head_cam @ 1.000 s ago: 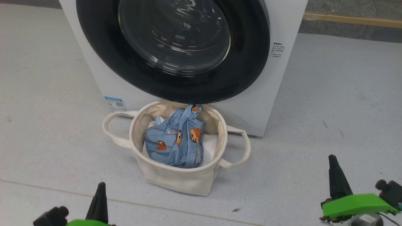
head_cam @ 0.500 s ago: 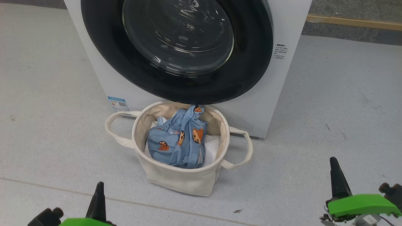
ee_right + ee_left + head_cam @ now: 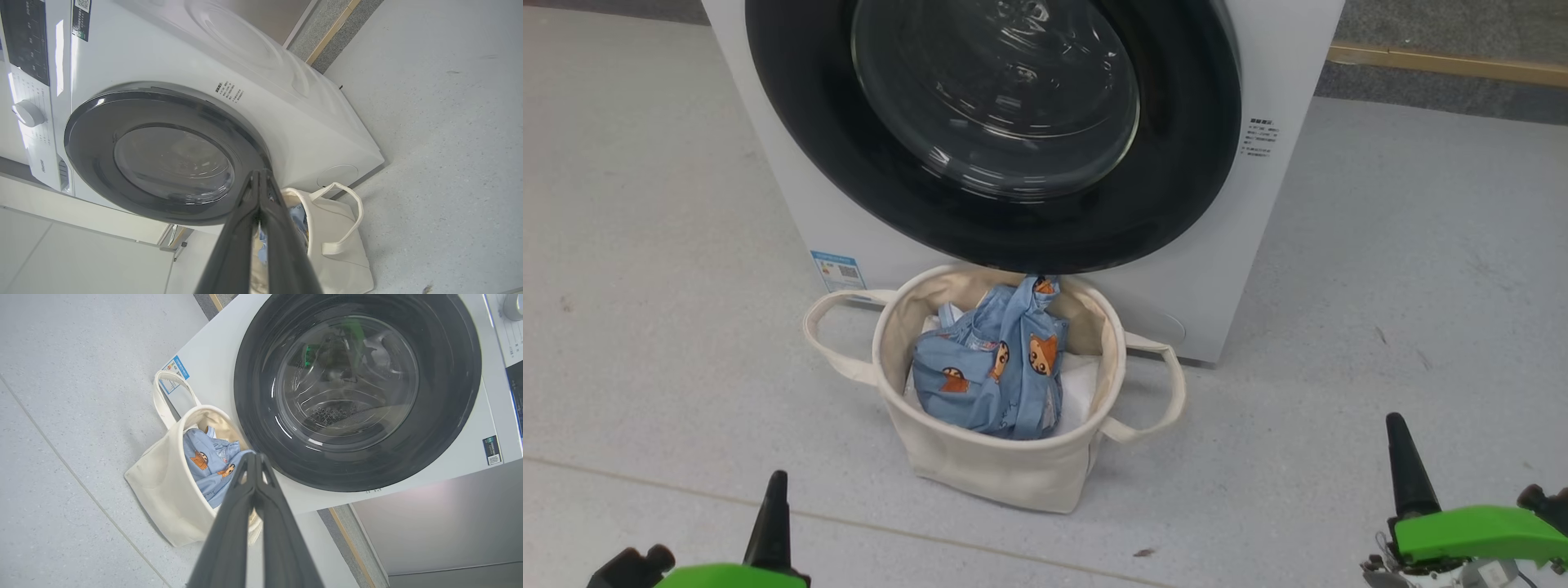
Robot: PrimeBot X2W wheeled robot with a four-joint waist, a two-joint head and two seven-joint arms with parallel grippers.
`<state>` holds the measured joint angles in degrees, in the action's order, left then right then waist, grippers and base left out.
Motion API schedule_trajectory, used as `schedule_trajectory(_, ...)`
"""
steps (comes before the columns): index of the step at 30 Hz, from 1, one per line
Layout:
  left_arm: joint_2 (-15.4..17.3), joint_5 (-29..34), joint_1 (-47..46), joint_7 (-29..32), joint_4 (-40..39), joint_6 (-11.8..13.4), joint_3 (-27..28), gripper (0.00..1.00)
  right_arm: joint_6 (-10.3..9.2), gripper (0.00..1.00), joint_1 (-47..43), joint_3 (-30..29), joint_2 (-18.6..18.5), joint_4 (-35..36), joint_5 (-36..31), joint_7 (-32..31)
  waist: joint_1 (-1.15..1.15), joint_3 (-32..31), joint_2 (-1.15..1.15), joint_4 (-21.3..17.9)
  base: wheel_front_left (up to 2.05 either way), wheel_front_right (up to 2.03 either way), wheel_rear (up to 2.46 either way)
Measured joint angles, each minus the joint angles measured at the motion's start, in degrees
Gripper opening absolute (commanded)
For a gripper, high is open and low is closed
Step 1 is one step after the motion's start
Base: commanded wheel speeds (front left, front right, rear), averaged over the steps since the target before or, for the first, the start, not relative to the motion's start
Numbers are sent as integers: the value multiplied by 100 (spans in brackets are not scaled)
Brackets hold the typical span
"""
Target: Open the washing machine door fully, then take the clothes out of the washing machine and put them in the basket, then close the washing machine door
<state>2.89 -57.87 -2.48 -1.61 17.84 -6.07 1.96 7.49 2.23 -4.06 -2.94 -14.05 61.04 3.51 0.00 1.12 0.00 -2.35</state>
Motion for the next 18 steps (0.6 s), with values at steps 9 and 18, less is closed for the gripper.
schedule_trajectory(9,-7,-690,-9,158,-42,-2,60,0,0,0,24,-36,-5,-31,648,-193,0,-19,0,48,0,0,0)
schedule_trajectory(18,-15,-1236,-32,294,-63,-9,86,0,0,0,47,-58,-7,-60,1166,-320,0,-35,0,87,0,0,0)
